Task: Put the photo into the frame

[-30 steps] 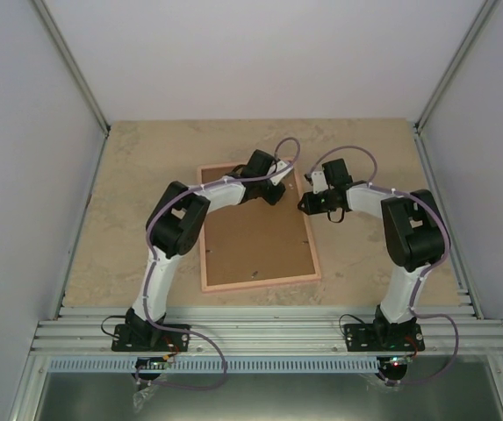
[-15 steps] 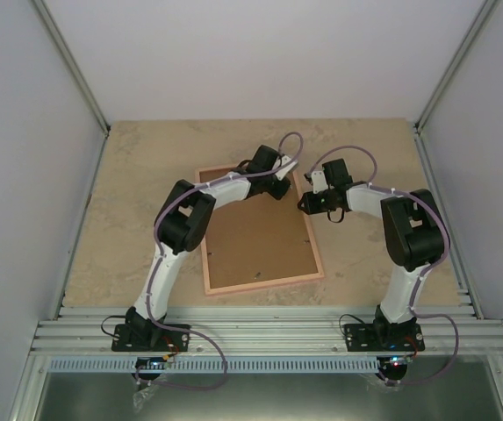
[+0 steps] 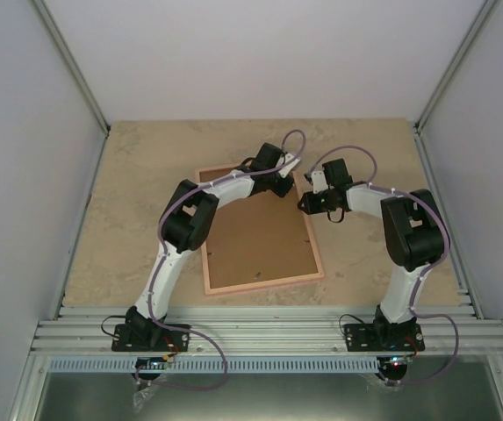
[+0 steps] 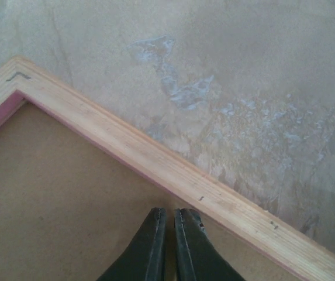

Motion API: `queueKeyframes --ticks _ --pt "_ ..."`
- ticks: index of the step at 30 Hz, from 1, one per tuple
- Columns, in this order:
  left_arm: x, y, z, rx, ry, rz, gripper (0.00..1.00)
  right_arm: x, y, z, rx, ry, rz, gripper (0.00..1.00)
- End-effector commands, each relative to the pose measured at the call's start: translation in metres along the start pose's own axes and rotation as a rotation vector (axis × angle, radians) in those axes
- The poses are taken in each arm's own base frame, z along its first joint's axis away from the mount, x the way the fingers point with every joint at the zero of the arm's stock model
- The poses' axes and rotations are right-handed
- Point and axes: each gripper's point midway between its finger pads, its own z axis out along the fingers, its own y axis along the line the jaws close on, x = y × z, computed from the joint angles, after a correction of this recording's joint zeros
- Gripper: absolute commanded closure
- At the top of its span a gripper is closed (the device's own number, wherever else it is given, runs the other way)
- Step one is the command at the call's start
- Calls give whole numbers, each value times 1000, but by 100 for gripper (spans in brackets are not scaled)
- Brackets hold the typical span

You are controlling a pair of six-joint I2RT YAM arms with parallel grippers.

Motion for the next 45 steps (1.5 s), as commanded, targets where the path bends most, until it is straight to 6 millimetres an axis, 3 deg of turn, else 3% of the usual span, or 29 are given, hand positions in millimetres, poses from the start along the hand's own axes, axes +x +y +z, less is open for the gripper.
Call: queueKeyframes --ticks 1,13,18,22,24,29,38,45 --pt "56 -33 23 126 157 -21 92 75 -16 24 40 226 -16 100" --pt "62 -74 12 370 166 44 96 74 -16 25 42 225 -7 100" --pt "31 -42 6 275 95 -16 93 74 -20 24 56 227 2 100" --pt "-9 -14 -19 196 14 -4 83 74 -24 24 61 224 14 100" --pt "-17 -11 -33 163 -9 73 80 74 -24 23 57 224 18 100" --pt "-1 -9 -38 146 42 175 75 74 -23 24 50 224 21 100" --pt "29 -11 -16 137 124 224 71 75 -22 25 42 229 23 100" --pt "42 -14 2 98 160 223 75 75 -23 25 43 229 23 100"
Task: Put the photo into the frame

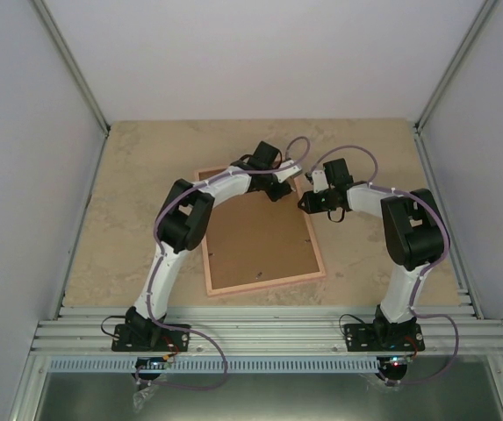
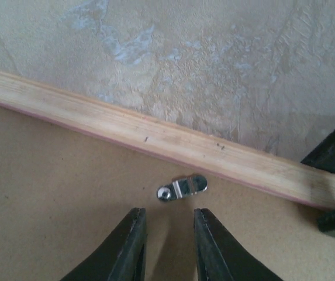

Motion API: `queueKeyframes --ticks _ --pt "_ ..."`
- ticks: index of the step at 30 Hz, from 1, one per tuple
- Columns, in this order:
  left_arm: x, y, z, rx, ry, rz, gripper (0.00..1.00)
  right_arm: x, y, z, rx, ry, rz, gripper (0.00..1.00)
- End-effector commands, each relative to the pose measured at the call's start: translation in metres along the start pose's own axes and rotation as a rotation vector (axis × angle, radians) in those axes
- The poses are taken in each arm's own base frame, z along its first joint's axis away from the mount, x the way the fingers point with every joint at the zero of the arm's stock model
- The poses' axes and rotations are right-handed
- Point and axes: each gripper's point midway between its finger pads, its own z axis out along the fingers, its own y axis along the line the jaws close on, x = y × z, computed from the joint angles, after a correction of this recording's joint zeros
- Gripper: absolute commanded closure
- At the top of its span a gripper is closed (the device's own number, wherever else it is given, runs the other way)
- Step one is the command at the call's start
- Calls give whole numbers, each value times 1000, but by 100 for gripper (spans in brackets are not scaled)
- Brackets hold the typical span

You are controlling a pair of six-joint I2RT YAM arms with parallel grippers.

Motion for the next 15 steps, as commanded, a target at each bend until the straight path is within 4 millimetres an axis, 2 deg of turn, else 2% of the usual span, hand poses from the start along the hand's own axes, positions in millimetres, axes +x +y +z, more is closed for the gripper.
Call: queueKeyframes --ticks 1,15 --pt "21 -5 25 -18 74 -3 76 78 -22 23 52 238 16 100" --pt "22 4 37 -78 111 -15 88 79 -22 25 52 242 20 100"
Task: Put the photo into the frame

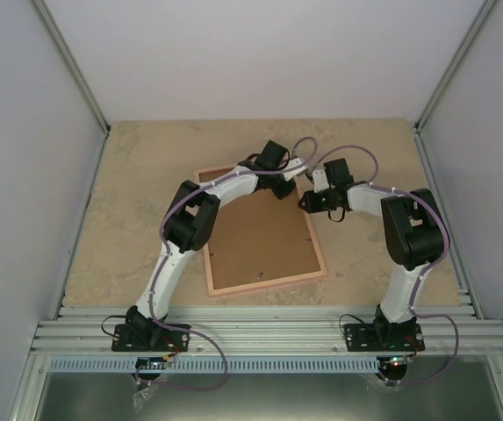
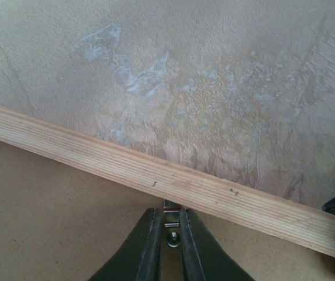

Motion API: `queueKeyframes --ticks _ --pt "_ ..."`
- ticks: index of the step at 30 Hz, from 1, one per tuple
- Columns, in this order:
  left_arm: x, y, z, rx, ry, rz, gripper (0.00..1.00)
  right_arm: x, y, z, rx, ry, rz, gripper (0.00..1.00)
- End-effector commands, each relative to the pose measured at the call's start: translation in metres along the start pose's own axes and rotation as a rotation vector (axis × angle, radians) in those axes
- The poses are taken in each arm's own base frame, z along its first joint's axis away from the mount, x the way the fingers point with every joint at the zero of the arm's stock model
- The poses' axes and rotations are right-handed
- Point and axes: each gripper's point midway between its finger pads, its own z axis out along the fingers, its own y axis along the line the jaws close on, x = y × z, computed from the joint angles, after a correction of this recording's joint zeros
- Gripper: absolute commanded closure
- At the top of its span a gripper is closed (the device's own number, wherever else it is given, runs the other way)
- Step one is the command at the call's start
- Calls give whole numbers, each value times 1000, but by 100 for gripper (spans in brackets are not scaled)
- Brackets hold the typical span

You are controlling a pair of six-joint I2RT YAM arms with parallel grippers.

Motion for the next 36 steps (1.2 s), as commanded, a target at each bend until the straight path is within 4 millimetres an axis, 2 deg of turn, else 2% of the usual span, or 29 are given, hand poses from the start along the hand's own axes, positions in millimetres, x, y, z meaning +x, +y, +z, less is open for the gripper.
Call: queueKeyframes --ticks 1,6,10,13,16,19,22,24,26,28,31,33,36 --pt "38 -5 22 1 111 -36 88 80 -21 24 51 245 17 100" --pt "27 -10 12 32 78 -40 83 79 -22 25 55 245 18 100" --pt "-11 -13 -33 68 -8 -44 65 76 -26 24 59 240 24 100" --pt "-17 -17 -70 95 -28 -26 55 71 -29 22 65 229 29 100" --pt "-3 -30 -103 116 -9 8 51 63 -32 19 67 207 36 100" --pt "29 -54 -128 155 33 58 50 53 -34 14 62 185 25 100" --pt "60 -56 -143 119 88 55 50 45 -35 10 49 178 0 100" --pt "70 -40 -151 69 99 6 50 42 -38 8 56 177 -17 100" --pt "71 -6 -158 -33 86 -84 49 43 -41 4 73 177 -19 100" --pt "69 36 -167 -157 52 -198 44 46 -41 2 81 178 -7 99" --pt "63 80 -172 -264 12 -321 36 52 -40 -1 80 180 16 100" --pt "62 95 -167 -289 12 -351 34 55 -38 -2 73 180 24 100" --pt "60 106 -150 -282 24 -350 34 56 -36 -7 73 175 19 100"
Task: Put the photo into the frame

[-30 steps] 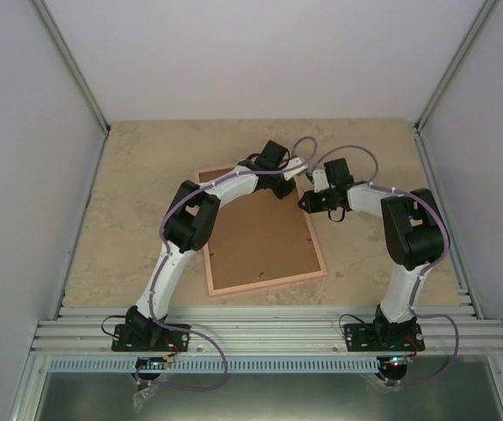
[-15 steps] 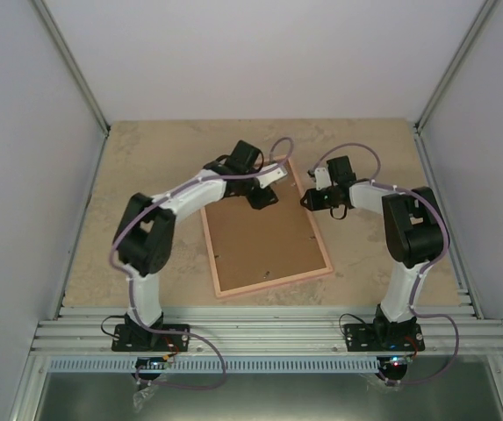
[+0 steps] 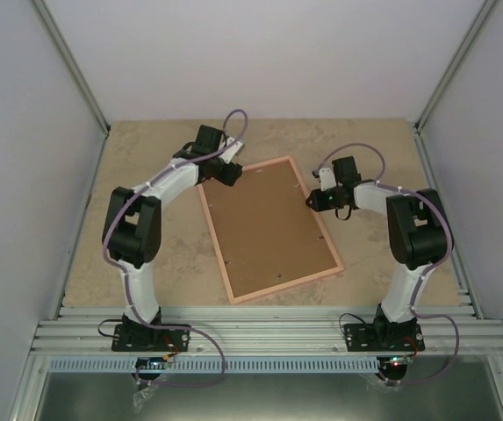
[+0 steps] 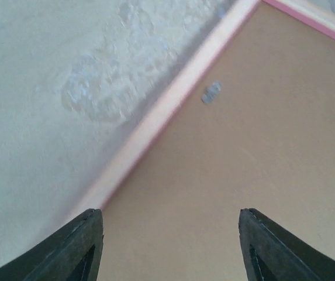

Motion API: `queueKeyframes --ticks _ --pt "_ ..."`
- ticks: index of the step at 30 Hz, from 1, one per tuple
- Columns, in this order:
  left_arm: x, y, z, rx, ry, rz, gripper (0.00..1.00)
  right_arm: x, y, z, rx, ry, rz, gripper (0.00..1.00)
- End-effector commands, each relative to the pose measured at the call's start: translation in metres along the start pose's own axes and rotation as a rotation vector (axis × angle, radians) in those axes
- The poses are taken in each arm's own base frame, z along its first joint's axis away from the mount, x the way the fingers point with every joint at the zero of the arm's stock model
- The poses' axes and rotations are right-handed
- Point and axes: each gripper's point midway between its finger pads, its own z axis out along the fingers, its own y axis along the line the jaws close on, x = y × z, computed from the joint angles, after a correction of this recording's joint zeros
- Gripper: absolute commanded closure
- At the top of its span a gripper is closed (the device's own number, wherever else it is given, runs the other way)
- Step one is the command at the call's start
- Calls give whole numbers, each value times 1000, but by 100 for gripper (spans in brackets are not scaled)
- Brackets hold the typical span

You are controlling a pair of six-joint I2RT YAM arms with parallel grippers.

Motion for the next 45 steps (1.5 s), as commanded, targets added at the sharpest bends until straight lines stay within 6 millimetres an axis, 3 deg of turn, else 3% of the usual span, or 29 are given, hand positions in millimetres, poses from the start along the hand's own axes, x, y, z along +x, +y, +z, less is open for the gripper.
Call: queueKeyframes --ticks 1,11,17,30,35,39,45 --pt "-20 6 26 -16 -20 -45 34 62 -10 2 39 185 43 100" --pt "-23 -12 89 181 51 40 34 71 -4 0 5 202 36 100" --pt "-18 -22 101 256 72 71 36 73 -5 3 1 209 37 100" --pt "-6 -13 129 199 140 104 41 76 -5 6 -3 222 37 100" --pt "8 -15 135 176 190 161 43 76 -5 6 -4 223 33 100" --pt "14 -16 140 140 220 205 51 77 -4 6 -5 225 26 100" --pt "16 -14 143 120 232 227 72 78 -2 7 -9 230 16 100"
